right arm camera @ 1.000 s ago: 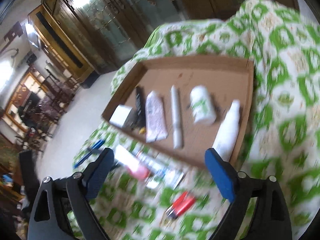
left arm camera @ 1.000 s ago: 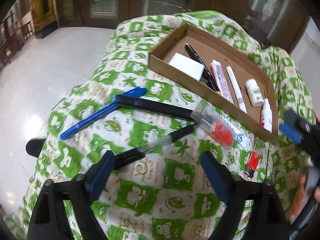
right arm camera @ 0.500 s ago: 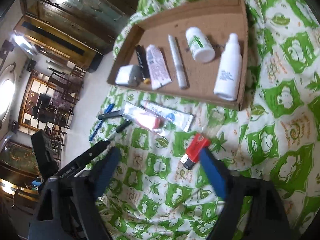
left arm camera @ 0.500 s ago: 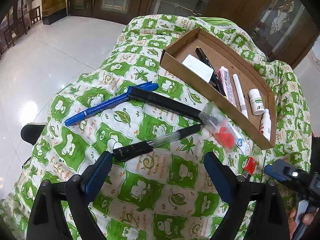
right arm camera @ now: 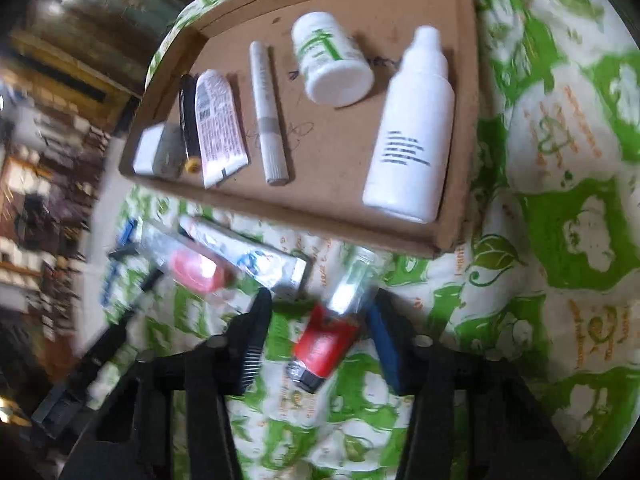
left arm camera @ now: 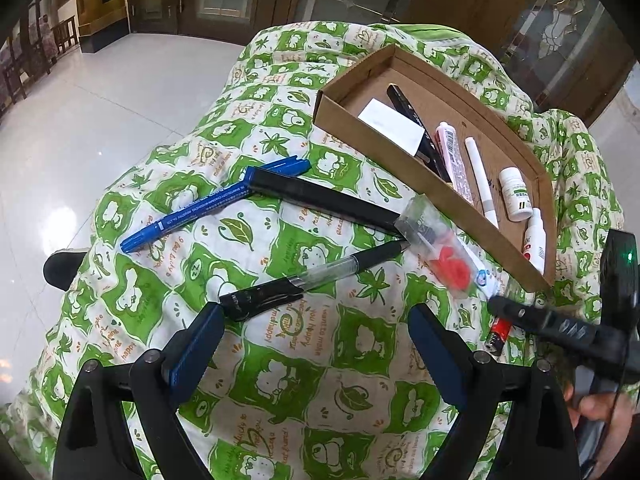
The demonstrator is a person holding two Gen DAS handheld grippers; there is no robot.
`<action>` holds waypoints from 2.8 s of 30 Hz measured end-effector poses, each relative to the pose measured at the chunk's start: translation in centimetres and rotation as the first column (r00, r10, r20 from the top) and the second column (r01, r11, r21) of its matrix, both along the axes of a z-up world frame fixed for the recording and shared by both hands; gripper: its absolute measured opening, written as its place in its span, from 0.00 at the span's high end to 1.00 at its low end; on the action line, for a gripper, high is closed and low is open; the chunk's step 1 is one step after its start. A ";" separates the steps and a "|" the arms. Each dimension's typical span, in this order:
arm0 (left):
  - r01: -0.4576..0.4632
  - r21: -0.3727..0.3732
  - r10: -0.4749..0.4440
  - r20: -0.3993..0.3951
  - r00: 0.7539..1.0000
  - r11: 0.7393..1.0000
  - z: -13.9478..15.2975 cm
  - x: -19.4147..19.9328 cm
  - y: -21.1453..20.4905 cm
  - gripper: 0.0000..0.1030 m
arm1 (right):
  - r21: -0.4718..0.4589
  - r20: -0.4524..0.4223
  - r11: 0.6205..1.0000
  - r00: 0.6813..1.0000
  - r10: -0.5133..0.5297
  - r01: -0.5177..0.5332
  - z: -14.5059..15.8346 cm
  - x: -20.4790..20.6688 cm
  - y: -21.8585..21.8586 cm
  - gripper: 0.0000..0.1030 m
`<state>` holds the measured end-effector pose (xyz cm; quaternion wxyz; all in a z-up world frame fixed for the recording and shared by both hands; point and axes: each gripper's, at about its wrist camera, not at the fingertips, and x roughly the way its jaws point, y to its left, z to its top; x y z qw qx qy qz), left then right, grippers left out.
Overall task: Organize rigid objects
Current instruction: 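Grasp the black clear-barrel pen with the left tool while the right tool grasps the red-filled tube, then lift the pen with the left tool while the right tool carries the red tube toward the tray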
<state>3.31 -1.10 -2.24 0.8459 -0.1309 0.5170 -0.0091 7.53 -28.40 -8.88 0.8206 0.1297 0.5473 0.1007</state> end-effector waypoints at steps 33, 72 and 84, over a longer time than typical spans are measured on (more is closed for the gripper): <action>0.296 0.078 -0.283 -0.142 0.949 0.952 -1.8 0.7 -5.2 0.90 | 0.078 -0.048 0.975 0.976 0.211 -0.207 -0.7 -2.8 4.7 0.83; 0.269 0.147 -0.262 -0.065 0.963 0.952 -1.7 0.3 -6.1 0.90 | 0.066 0.021 0.970 0.972 0.233 -0.234 -0.1 -2.9 5.3 0.85; 0.263 0.146 -0.259 -0.042 0.965 0.954 -1.2 0.0 -6.1 0.90 | 0.072 0.054 0.967 0.969 0.242 -0.246 0.7 -3.5 5.4 0.85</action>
